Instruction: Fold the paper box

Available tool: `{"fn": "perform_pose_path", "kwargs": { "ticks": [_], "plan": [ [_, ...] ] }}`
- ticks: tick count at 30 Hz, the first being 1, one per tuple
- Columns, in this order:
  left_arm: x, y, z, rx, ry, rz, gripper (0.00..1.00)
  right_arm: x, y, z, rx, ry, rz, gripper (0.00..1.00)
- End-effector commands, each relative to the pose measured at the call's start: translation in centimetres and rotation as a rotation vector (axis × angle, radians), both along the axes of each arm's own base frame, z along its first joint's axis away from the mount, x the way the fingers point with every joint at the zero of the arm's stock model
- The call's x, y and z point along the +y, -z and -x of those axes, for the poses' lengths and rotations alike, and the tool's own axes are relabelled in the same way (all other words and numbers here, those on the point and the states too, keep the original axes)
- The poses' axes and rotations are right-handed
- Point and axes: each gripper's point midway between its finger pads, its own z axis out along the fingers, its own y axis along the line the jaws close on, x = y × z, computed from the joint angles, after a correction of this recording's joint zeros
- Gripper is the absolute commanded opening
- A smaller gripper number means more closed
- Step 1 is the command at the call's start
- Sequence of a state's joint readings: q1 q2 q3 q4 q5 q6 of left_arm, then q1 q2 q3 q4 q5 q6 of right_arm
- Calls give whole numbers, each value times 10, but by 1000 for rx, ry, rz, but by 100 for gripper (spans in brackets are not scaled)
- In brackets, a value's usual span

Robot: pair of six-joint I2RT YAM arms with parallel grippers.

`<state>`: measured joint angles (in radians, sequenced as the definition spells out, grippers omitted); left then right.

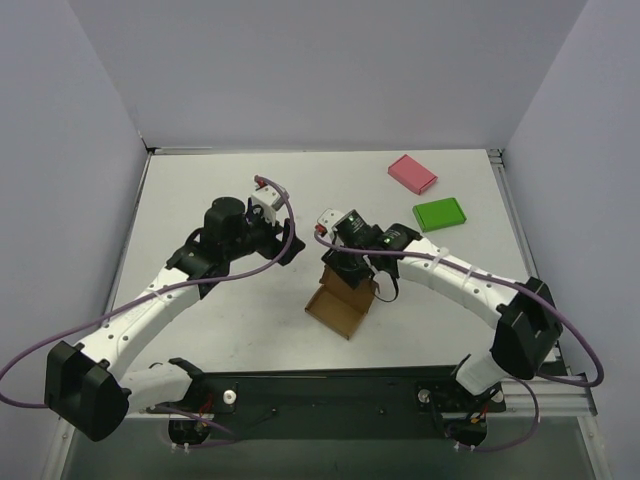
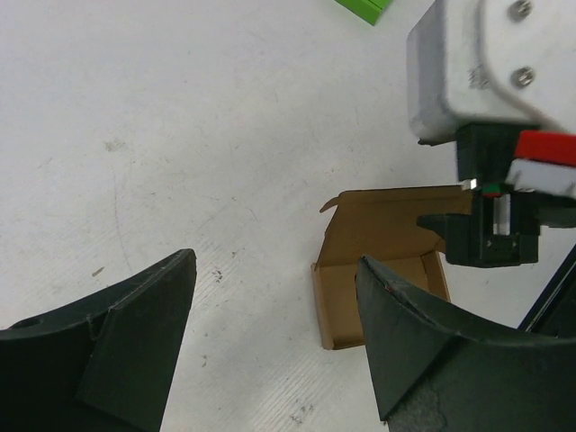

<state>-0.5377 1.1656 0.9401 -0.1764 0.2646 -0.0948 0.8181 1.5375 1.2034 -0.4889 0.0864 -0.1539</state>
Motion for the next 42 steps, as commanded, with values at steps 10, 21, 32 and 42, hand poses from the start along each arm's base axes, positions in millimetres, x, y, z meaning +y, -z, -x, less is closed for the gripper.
{"fn": "perform_pose_path", "kwargs": {
  "ticks": [10, 21, 32, 42],
  "plan": [
    [-31, 29, 8, -45, 151, -76, 80, -47, -67, 22, -166, 602, -430, 60],
    [-73, 64, 2, 73, 253, -42, 71, -46, -6, 64, -7, 842, -671, 50],
    [-87, 78, -5, 90, 277, -43, 59, -34, 7, 58, -8, 855, -659, 44],
    [-91, 88, -6, 107, 285, -57, 50, -36, 17, 55, -23, 879, -598, 34]
  ]
}}
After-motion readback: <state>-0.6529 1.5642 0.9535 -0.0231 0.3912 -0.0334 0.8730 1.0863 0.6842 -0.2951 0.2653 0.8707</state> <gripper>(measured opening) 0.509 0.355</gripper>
